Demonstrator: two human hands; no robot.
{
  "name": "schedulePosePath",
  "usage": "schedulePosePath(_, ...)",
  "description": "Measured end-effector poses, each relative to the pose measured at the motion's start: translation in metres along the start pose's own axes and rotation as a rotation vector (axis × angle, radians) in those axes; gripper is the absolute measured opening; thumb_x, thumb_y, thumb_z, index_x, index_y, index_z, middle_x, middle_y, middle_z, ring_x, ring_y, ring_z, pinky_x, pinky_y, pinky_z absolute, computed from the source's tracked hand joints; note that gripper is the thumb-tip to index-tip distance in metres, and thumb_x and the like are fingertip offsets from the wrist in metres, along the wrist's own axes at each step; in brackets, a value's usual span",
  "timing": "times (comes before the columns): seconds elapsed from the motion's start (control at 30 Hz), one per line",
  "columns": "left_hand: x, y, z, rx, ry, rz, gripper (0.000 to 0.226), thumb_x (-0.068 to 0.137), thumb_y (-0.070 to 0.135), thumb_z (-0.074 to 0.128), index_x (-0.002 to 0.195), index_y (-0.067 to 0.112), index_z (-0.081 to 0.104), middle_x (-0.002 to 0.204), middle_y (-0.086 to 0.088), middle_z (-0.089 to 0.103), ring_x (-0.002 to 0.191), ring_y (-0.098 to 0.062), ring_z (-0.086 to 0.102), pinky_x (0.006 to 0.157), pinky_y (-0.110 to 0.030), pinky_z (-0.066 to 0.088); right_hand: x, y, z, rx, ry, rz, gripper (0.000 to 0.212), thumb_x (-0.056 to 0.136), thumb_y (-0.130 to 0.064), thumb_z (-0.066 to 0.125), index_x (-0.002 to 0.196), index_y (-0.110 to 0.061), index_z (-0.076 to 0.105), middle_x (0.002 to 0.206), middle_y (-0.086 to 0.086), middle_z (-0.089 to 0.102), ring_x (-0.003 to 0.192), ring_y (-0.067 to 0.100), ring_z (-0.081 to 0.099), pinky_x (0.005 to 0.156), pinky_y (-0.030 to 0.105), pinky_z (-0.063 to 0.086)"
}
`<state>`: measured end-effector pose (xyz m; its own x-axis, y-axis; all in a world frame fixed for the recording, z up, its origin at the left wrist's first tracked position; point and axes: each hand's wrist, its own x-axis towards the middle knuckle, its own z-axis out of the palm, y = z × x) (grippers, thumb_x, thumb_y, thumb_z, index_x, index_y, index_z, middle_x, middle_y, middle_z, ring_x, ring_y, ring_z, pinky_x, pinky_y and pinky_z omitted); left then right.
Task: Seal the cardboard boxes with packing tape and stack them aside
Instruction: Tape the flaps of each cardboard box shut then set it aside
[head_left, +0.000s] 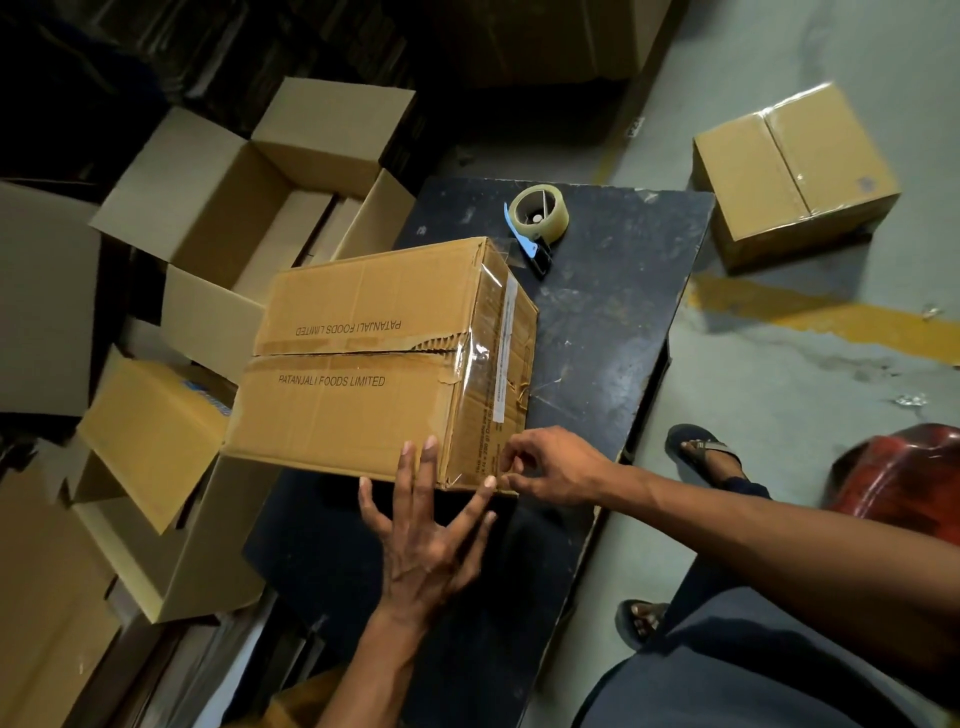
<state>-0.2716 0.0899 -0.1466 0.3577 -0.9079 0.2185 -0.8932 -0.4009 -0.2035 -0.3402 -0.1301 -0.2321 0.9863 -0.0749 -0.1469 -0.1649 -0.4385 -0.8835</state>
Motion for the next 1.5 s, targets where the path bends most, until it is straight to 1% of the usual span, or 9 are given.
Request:
schedulePosePath(0.23,0.068,-0.002,-0.016,-0.339,0.090,-0.580,0.074,0.103,0.070,0.024,0.162,0.025,0.026,0.171,-0.008,0.020,0.159,-0.022,0.014,0.126,-0.060,0.007,-0.002,0.004,-0.002,0.044,0.011,0.037,0.012,0.096,-0.047,0.067,0.093,-0.035,0.066,0.089,-0.022,0.062,0.081,0.000,0.060,0.068,0.022,0.048)
schedulePosePath(0.53,0.068,-0.003,0.006,-0.236,-0.005,-0.506,0.070,0.097,0.056,0.045,0.156,0.018,0.042,0.164,-0.007,0.033,0.155,-0.026,0.027,0.122,-0.066,0.023,0.013,0.000,-0.031,0.110,0.117,0.125,0.022,0.103,-0.046,0.056,0.103,-0.027,0.069,0.095,-0.011,0.071,0.085,0.008,0.066,0.077,0.037,0.058)
schedulePosePath(0.73,0.070,-0.004,-0.003,-0.247,-0.158,-0.522,0.103,0.082,0.087,0.045,0.162,0.024,0.029,0.170,-0.001,0.016,0.159,-0.020,0.013,0.126,-0.053,0.007,0.022,0.000,-0.059,0.081,0.102,0.157,0.020,0.101,-0.044,0.062,0.103,-0.028,0.072,0.095,-0.011,0.070,0.087,0.007,0.066,0.081,0.039,0.059)
schedulePosePath(0.83,0.090,-0.008,-0.022,-0.339,-0.149,-0.581,0.095,0.084,0.089,0.040,0.155,0.024,0.045,0.164,-0.005,0.037,0.152,-0.023,0.033,0.124,-0.058,0.023,0.030,0.005,-0.087,0.165,0.219,0.195,0.007,0.097,-0.033,0.070,0.102,-0.029,0.072,0.094,-0.014,0.067,0.086,0.005,0.063,0.077,0.030,0.054)
schedulePosePath(0.9,0.118,-0.016,-0.031,-0.396,-0.063,-0.612,0.081,0.090,0.080,0.045,0.145,0.021,0.056,0.151,-0.008,0.055,0.137,-0.026,0.052,0.113,-0.061,0.039,0.043,0.005,-0.113,0.210,0.374,0.193,0.019,0.094,-0.026,0.074,0.112,-0.026,0.070,0.102,-0.011,0.064,0.091,0.008,0.061,0.077,0.025,0.050)
schedulePosePath(1.03,0.192,-0.032,-0.031,-0.576,-0.022,-0.653,0.073,0.092,0.071,0.046,0.145,0.023,0.057,0.154,-0.005,0.052,0.141,-0.022,0.048,0.115,-0.052,0.041,0.091,0.006,-0.168,0.279,0.539,0.110,0.064,0.086,-0.025,0.081,0.143,-0.023,0.053,0.135,-0.003,0.056,0.124,0.011,0.053,0.102,0.027,0.047)
schedulePosePath(1.17,0.251,-0.051,0.000,-0.585,-0.064,-0.581,0.073,0.096,0.067,0.034,0.154,0.024,0.046,0.164,-0.003,0.037,0.153,-0.017,0.029,0.125,-0.051,0.027,0.138,0.012,-0.195,0.357,0.418,0.077,0.086,0.082,-0.008,0.076,0.157,-0.027,0.039,0.160,0.002,0.043,0.148,0.018,0.038,0.122,0.043,0.036)
schedulePosePath(1.3,0.268,-0.054,0.030,-0.492,-0.194,-0.562,0.070,0.096,0.068,0.021,0.157,0.034,0.027,0.169,0.005,0.021,0.157,-0.011,0.014,0.130,-0.048,0.008,0.138,0.016,-0.169,0.345,0.260,-0.012,0.091,0.084,-0.005,0.074,0.162,-0.023,0.031,0.164,0.004,0.037,0.151,0.011,0.033,0.124,0.040,0.033)
schedulePosePath(1.5,0.267,-0.053,0.037,-0.456,-0.205,-0.569,0.069,0.097,0.065,0.021,0.158,0.033,0.028,0.168,0.009,0.016,0.157,-0.008,0.010,0.126,-0.036,-0.001,0.106,0.000,-0.106,0.222,0.259,-0.159,0.113,0.083,-0.020,0.061,0.160,-0.012,-0.022,0.167,0.002,-0.032,0.157,0.022,-0.021,0.128,0.053,0.011)
